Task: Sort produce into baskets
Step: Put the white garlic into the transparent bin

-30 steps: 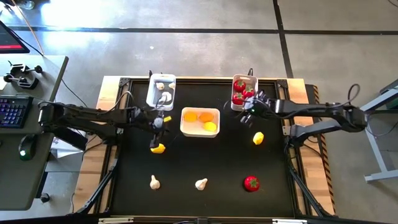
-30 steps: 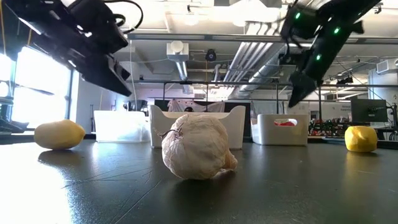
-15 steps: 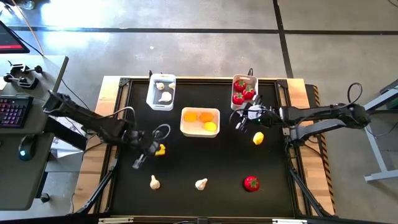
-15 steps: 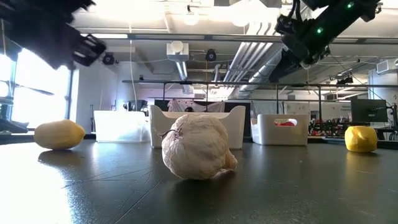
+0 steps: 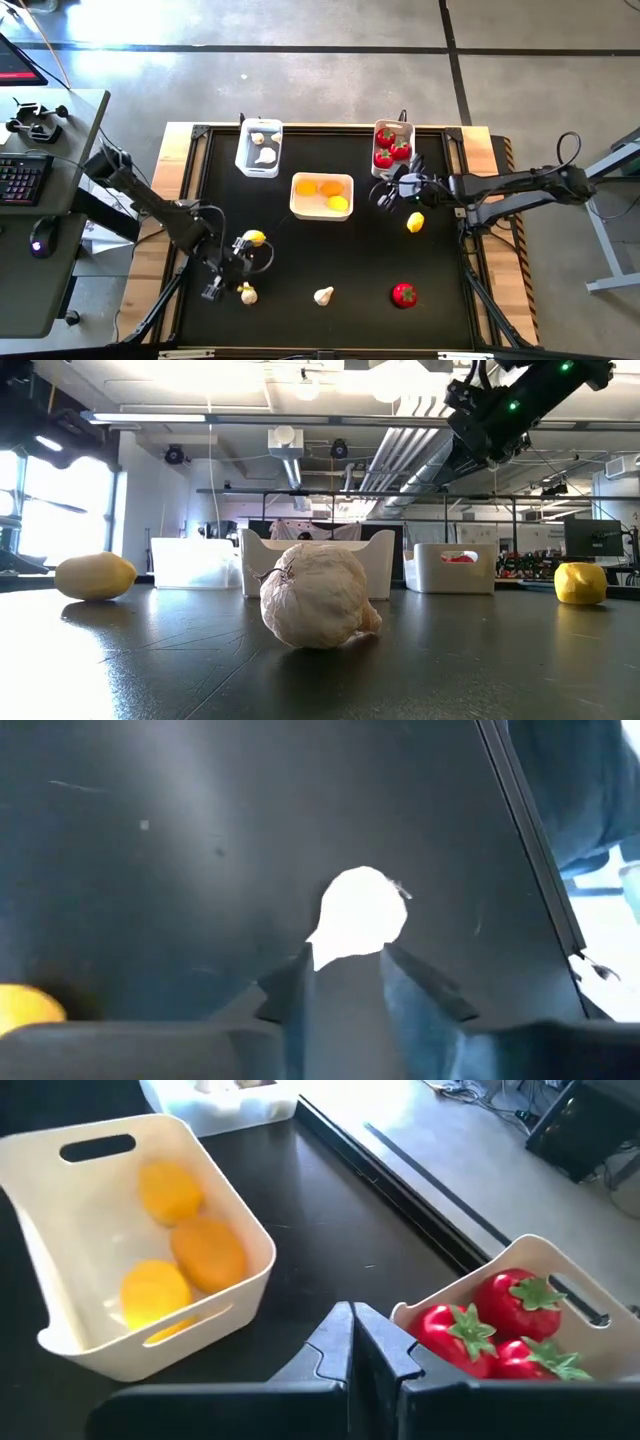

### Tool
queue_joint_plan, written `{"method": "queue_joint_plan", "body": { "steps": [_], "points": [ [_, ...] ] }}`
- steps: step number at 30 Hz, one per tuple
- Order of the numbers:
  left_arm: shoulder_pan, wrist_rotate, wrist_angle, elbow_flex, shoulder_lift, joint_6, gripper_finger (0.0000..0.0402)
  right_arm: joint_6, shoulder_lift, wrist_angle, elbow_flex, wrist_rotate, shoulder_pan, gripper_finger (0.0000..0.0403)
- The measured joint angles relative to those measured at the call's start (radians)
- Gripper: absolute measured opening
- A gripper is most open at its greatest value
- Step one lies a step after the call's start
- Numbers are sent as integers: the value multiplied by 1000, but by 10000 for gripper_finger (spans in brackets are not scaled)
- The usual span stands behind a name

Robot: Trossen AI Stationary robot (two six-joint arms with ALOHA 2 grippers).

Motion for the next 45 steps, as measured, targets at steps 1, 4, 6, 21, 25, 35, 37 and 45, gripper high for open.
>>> {"method": "queue_joint_plan", "body": {
  "steps": [1, 4, 6, 21, 25, 35, 37, 45],
  "points": [
    [-10, 0, -1, 13, 21, -1, 120, 9, 2, 0, 0, 0, 5, 0],
    [-33, -5, 2, 48, 81, -1, 159, 17, 11, 2, 0, 0, 20, 0],
    [-44, -5, 5, 64, 117, 1, 184, 16, 18, 1, 0, 0, 27, 0],
    [-52, -9, 96, 76, 280, 168, 238, -1, 25, 7, 0, -1, 31, 0],
    [-68, -9, 95, 76, 291, 167, 236, -2, 25, 9, 0, -1, 31, 0],
    [-71, -24, 90, 75, 317, 184, 174, -9, 25, 23, 0, -2, 31, 0],
    [-64, -25, 73, 75, 309, 184, 153, -9, 25, 23, 0, -2, 31, 0],
    [22, -67, -15, 75, 213, 186, 93, -14, 25, 23, 0, -2, 31, 0]
  ]
}}
